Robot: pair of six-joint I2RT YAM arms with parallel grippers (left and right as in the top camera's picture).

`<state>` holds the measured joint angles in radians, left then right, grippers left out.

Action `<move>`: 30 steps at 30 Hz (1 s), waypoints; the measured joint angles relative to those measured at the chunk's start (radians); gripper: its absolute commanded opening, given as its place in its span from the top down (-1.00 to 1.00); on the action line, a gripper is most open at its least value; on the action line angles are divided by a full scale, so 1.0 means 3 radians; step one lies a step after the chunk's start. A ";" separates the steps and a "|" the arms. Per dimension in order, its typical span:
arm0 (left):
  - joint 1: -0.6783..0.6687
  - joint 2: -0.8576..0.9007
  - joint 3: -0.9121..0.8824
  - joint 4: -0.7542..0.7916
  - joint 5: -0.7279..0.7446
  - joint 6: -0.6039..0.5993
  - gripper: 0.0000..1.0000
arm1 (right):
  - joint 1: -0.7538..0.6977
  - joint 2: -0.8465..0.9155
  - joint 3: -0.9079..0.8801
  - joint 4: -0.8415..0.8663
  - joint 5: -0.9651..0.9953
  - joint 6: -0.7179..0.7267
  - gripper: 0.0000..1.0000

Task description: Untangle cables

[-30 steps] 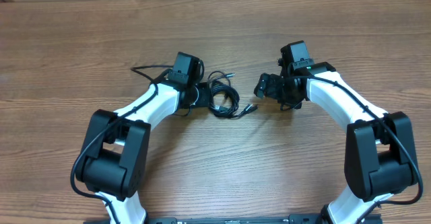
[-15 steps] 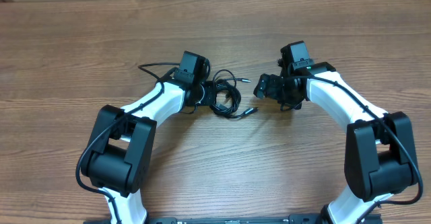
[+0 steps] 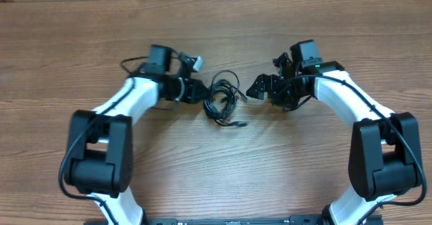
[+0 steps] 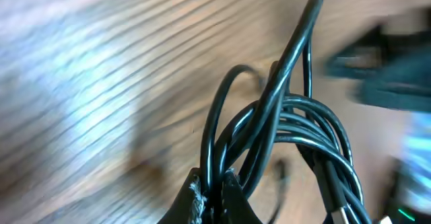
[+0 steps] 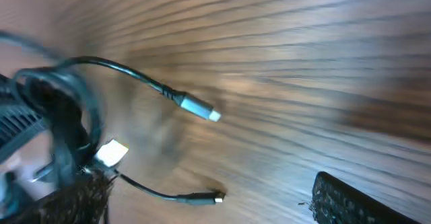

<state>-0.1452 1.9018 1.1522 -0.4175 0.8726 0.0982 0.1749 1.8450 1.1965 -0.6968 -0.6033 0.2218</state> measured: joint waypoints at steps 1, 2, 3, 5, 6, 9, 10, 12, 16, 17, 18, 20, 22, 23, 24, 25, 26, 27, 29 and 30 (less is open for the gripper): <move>0.0062 -0.0014 0.0000 -0.0066 0.0182 0.0121 0.92 | -0.0015 0.0000 0.0000 0.0011 -0.0139 -0.0055 -0.89; 0.0135 -0.0024 0.0000 -0.0148 0.0395 0.0270 0.92 | -0.0019 0.0000 0.0000 0.0031 -0.0282 -0.0113 -0.89; 0.0184 -0.0027 0.0000 -0.0216 0.0554 0.0399 0.92 | -0.0019 0.0000 0.0000 0.0055 -0.0422 -0.0155 -0.89; 0.0262 -0.0027 -0.0001 -0.0359 0.0828 0.0666 0.92 | -0.0014 0.0000 0.0000 0.0113 -0.0698 -0.0229 -0.88; 0.0285 -0.0027 -0.0001 -0.0421 0.0931 0.0788 0.92 | -0.0013 0.0000 0.0000 0.0137 -0.0842 -0.0256 -0.88; 0.0327 -0.0027 -0.0001 -0.0533 0.1219 0.1153 0.92 | -0.0013 0.0000 0.0000 0.0182 -0.1170 -0.0303 -0.86; 0.0334 -0.0027 -0.0001 -0.0540 0.1291 0.1240 0.92 | -0.0014 0.0000 0.0000 0.0188 -0.1270 -0.0309 -0.82; 0.0334 -0.0027 -0.0001 -0.0547 0.1404 0.1404 0.92 | -0.0014 0.0000 0.0000 0.0189 -0.1425 -0.0300 -0.81; 0.0334 -0.0027 -0.0001 -0.0659 0.1523 0.1689 0.92 | -0.0013 0.0000 0.0000 0.0172 -0.1609 -0.0188 -0.78; 0.0334 -0.0027 -0.0001 -0.0694 0.1540 0.1761 0.92 | -0.0013 0.0000 0.0000 0.0160 -0.1633 -0.0164 -0.77; 0.0334 -0.0027 -0.0001 -0.0735 0.1558 0.1839 0.92 | -0.0013 0.0000 0.0000 0.0141 -0.1648 -0.0139 -0.76; 0.0334 -0.0027 -0.0001 -0.0818 0.1573 0.1982 0.92 | -0.0010 0.0000 0.0000 0.0099 -0.1672 -0.0103 -0.75; 0.0334 -0.0027 -0.0001 -0.0930 0.1592 0.2169 0.92 | -0.0010 0.0000 0.0000 0.0080 -0.1694 -0.0081 -0.74; 0.0334 -0.0027 -0.0001 -0.0991 0.1596 0.2280 0.92 | -0.0010 0.0000 0.0000 0.0079 -0.1695 -0.0074 -0.69; 0.0334 -0.0027 -0.0001 -0.1068 0.1600 0.2406 0.92 | -0.0010 0.0000 0.0000 0.0079 -0.1692 -0.0069 -0.68; 0.0334 -0.0027 -0.0001 -0.1133 0.1597 0.2516 0.92 | -0.0010 0.0000 0.0000 0.0075 -0.1689 -0.0057 -0.66; 0.0334 -0.0027 -0.0001 -0.1190 0.1591 0.2627 0.92 | -0.0010 0.0000 0.0000 0.0069 -0.1677 -0.0052 -0.65; 0.0334 -0.0027 -0.0001 -0.1259 0.1582 0.2750 0.92 | -0.0010 0.0000 0.0000 0.0052 -0.1652 -0.0050 -0.64; 0.0334 -0.0027 -0.0001 -0.1367 0.1530 0.2960 0.92 | -0.0010 0.0000 0.0000 -0.0013 -0.1584 -0.0045 -0.64; 0.0334 -0.0027 -0.0001 -0.1406 0.1495 0.3039 0.92 | -0.0010 0.0000 0.0000 -0.0052 -0.1535 -0.0038 -0.64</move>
<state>-0.0448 1.8938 1.1519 -0.8394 1.3212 1.0100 0.1719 1.8450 1.1965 -0.7124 -1.0637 0.2104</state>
